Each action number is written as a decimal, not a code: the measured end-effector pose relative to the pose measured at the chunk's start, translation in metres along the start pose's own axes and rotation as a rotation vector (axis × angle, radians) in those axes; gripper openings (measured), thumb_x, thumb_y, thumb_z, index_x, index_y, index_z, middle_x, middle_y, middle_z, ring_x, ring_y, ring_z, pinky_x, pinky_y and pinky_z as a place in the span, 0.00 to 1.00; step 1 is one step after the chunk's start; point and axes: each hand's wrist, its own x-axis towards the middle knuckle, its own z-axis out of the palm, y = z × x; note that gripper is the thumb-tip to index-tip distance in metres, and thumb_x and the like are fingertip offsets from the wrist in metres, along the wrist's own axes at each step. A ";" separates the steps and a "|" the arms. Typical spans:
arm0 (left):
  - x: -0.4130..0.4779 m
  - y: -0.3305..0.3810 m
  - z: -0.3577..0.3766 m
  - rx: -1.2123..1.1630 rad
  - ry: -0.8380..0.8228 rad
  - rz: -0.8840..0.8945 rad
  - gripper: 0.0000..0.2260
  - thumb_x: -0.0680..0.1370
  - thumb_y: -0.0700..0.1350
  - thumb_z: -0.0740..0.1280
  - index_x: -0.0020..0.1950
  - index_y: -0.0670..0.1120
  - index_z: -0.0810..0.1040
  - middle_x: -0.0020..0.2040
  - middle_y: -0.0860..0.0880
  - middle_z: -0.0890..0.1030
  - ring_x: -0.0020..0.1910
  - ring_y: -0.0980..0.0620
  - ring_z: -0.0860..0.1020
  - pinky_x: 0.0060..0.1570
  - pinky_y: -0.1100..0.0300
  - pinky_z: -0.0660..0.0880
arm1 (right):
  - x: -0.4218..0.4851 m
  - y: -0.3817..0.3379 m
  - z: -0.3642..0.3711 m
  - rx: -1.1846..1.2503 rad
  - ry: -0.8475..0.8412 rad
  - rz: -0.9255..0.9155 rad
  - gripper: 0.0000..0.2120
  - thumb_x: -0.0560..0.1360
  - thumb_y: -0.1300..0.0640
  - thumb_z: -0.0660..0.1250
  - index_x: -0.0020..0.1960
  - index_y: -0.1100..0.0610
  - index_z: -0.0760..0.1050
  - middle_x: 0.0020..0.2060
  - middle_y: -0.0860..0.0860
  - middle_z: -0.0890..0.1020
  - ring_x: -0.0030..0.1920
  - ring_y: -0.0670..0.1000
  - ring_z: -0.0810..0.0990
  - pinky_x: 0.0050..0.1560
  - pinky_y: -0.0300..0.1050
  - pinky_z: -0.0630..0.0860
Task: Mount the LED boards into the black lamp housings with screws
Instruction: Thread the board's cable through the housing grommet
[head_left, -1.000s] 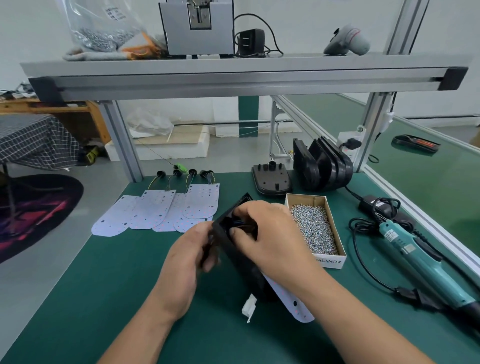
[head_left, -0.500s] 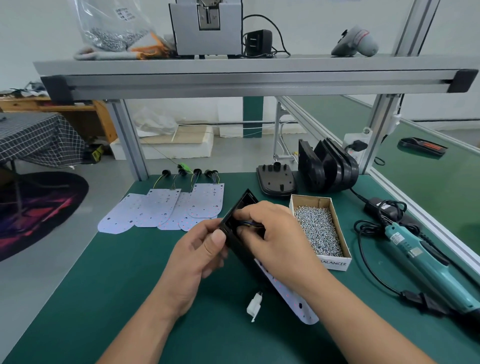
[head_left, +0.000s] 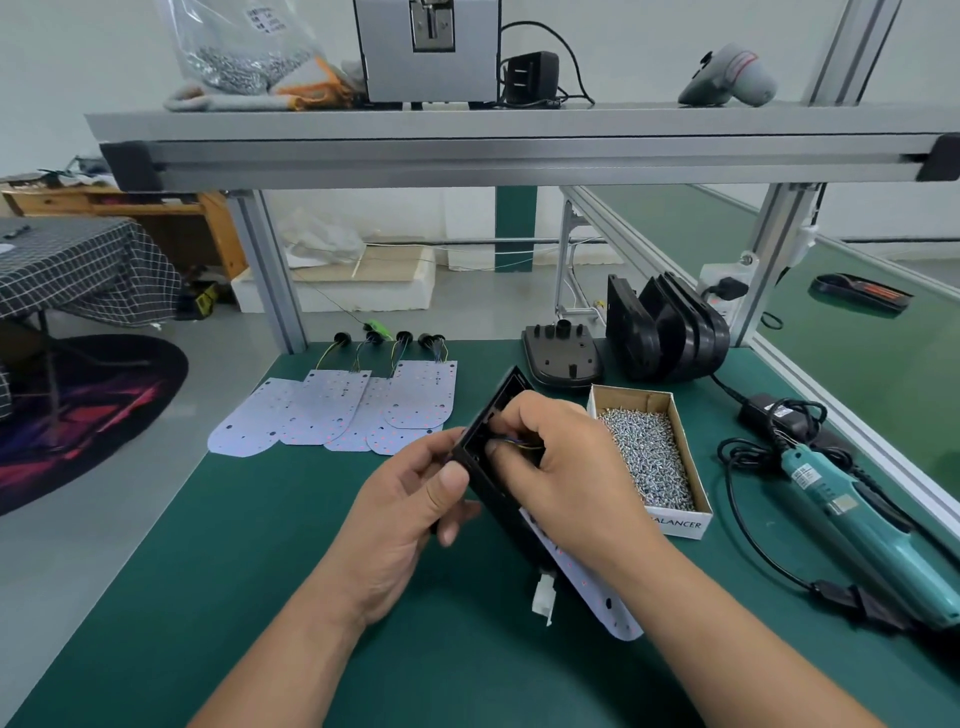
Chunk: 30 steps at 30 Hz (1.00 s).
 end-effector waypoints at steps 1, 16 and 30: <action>0.000 0.000 0.000 -0.005 0.006 -0.004 0.38 0.67 0.65 0.82 0.69 0.43 0.81 0.49 0.48 0.82 0.30 0.50 0.68 0.53 0.50 0.78 | 0.001 0.000 0.000 0.004 -0.001 -0.007 0.07 0.77 0.56 0.71 0.49 0.44 0.78 0.40 0.42 0.82 0.49 0.44 0.78 0.45 0.39 0.74; -0.005 0.010 0.009 0.012 0.089 0.005 0.35 0.60 0.59 0.88 0.65 0.50 0.86 0.48 0.48 0.84 0.36 0.49 0.76 0.30 0.62 0.73 | 0.004 -0.004 -0.006 0.009 -0.092 -0.046 0.10 0.76 0.57 0.70 0.43 0.41 0.78 0.39 0.40 0.80 0.43 0.45 0.80 0.38 0.36 0.70; -0.005 0.009 0.014 0.056 0.113 0.050 0.23 0.66 0.50 0.81 0.61 0.55 0.87 0.54 0.48 0.86 0.37 0.49 0.77 0.27 0.62 0.72 | 0.005 -0.003 -0.021 0.021 -0.167 -0.025 0.08 0.79 0.58 0.70 0.51 0.46 0.84 0.43 0.40 0.85 0.47 0.41 0.83 0.44 0.32 0.75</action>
